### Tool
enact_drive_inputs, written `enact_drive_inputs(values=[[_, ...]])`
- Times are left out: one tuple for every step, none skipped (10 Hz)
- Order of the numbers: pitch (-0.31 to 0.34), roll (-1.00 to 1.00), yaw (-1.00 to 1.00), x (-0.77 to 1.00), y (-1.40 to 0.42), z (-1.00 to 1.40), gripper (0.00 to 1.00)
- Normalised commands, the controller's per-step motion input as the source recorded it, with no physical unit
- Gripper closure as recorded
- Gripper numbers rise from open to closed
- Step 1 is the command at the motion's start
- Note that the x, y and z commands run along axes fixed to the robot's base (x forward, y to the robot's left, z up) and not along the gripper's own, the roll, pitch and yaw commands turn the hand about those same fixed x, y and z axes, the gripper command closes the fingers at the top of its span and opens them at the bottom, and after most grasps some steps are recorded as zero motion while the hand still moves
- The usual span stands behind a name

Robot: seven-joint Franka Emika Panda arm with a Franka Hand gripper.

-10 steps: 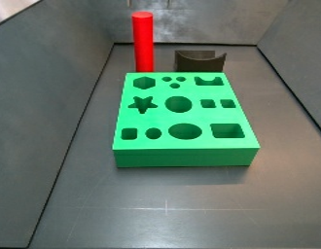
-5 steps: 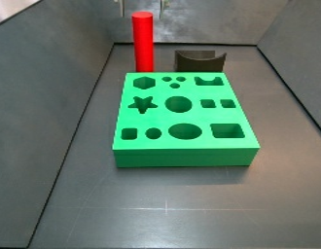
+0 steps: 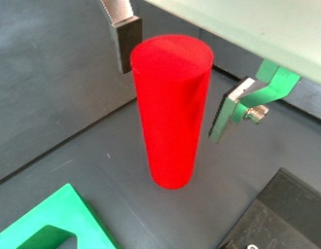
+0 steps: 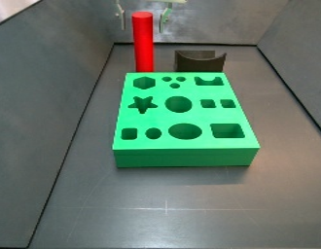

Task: Pick up the round object. Move up. Move to above the board. Insert the round object.
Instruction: Pick up the round object.

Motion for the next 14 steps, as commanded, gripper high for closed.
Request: enact_drive_inputs(values=[[-0.001,-0.08,0.0,0.0,0.0,-0.01,0.0],[0.0,0.01,0.0,0.0,0.0,0.0,0.0],[0.0,0.0,0.0,0.0,0.0,0.0,0.0],[0.0,0.0,0.0,0.0,0.0,0.0,1.0],[0.0,0.0,0.0,0.0,0.0,0.0,1.0],[0.0,0.0,0.0,0.0,0.0,0.0,1.0],[0.0,0.0,0.0,0.0,0.0,0.0,1.0],[0.0,0.0,0.0,0.0,0.0,0.0,1.0],[0.0,0.0,0.0,0.0,0.0,0.0,1.0],[0.0,0.0,0.0,0.0,0.0,0.0,1.0],[0.0,0.0,0.0,0.0,0.0,0.0,1.0],[0.0,0.0,0.0,0.0,0.0,0.0,1.0],[0.0,0.0,0.0,0.0,0.0,0.0,1.0],[0.0,0.0,0.0,0.0,0.0,0.0,1.0]])
